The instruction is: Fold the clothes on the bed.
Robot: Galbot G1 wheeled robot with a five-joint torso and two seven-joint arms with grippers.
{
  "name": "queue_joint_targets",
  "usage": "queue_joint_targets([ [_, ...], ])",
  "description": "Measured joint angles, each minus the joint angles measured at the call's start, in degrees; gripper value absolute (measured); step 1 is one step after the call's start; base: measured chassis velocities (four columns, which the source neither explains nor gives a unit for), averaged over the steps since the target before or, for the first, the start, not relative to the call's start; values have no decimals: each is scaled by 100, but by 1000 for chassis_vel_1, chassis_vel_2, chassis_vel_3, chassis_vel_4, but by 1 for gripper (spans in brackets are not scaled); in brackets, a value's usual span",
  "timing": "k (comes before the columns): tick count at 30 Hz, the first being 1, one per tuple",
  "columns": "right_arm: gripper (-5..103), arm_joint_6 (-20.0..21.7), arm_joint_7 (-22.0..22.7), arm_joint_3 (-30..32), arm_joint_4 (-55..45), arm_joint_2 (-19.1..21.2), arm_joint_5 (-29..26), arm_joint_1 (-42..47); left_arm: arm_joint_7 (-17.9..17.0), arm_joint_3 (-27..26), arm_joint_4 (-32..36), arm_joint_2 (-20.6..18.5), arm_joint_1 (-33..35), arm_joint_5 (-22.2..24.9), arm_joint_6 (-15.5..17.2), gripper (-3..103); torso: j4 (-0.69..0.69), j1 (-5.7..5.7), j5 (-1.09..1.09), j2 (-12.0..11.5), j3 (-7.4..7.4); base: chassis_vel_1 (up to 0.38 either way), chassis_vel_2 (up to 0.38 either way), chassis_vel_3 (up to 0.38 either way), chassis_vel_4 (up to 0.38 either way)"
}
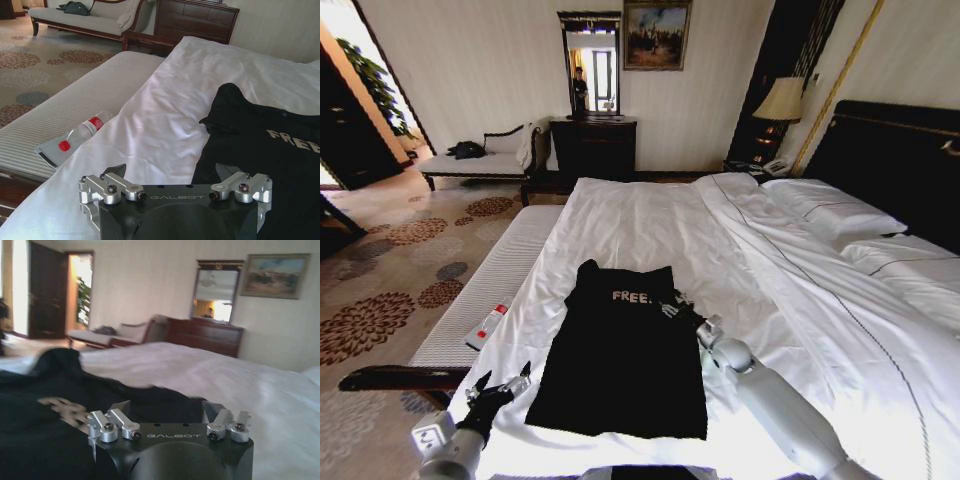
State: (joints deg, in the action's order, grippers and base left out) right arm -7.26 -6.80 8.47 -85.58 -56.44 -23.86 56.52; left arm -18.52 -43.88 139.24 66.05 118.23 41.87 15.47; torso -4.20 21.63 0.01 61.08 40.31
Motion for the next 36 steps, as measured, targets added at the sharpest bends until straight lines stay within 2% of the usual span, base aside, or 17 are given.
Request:
queue_joint_targets([
  [3,95,49,72,171,87,56,148,90,-41,-20,-50,-48,-109,85,27,100,1,0,0,0,0,0,0,0,0],
  [5,99,62,88,221,81,69,177,129,-73,-42,-72,-73,-166,145,47,100,1,0,1,0,0,0,0,0,0],
  [14,100,82,188,851,-225,189,191,680,-288,-45,-386,-381,-887,722,223,100,1,0,-1,0,0,0,0,0,0],
  [16,100,90,244,1238,-426,229,165,1081,-375,244,-702,-701,-1494,877,265,100,1,0,-3,0,0,0,0,0,0],
  [18,100,90,280,1343,-493,232,151,1223,-400,392,-848,-838,-1761,920,265,100,1,0,-2,0,0,0,0,0,0],
  [21,100,90,432,1621,-724,233,131,1642,-470,936,-1444,-1281,-2757,1253,265,100,-2,0,-2,0,0,0,0,0,0],
  [22,100,90,432,1621,-724,233,131,1642,-470,936,-1444,-1281,-2757,1253,265,100,-2,0,-2,0,0,0,0,0,0],
  [25,100,120,616,1751,-899,207,136,1933,-508,1509,-2119,-1486,-3768,1651,192,100,1,1,-1,0,1,0,0,0,0],
  [26,100,120,616,1751,-899,207,136,1933,-508,1509,-2119,-1486,-3768,1651,192,100,1,1,-1,0,1,0,0,0,0],
  [30,100,251,781,1647,-954,182,144,1947,-460,2053,-2808,-1311,-4906,1958,65,100,-3,1,0,0,0,0,0,0,0],
  [32,100,286,794,1601,-953,182,139,1900,-442,2132,-2958,-1244,-5059,2026,42,100,0,1,0,-1,1,0,0,0,0],
  [33,100,321,809,1563,-942,190,118,1853,-422,2259,-3284,-1127,-5337,2153,9,100,3,1,0,-1,1,0,0,0,0],
  [36,100,336,818,1546,-896,205,90,1818,-367,2409,-3677,-984,-5613,2267,-14,103,1,1,0,-1,1,0,0,0,0],
])
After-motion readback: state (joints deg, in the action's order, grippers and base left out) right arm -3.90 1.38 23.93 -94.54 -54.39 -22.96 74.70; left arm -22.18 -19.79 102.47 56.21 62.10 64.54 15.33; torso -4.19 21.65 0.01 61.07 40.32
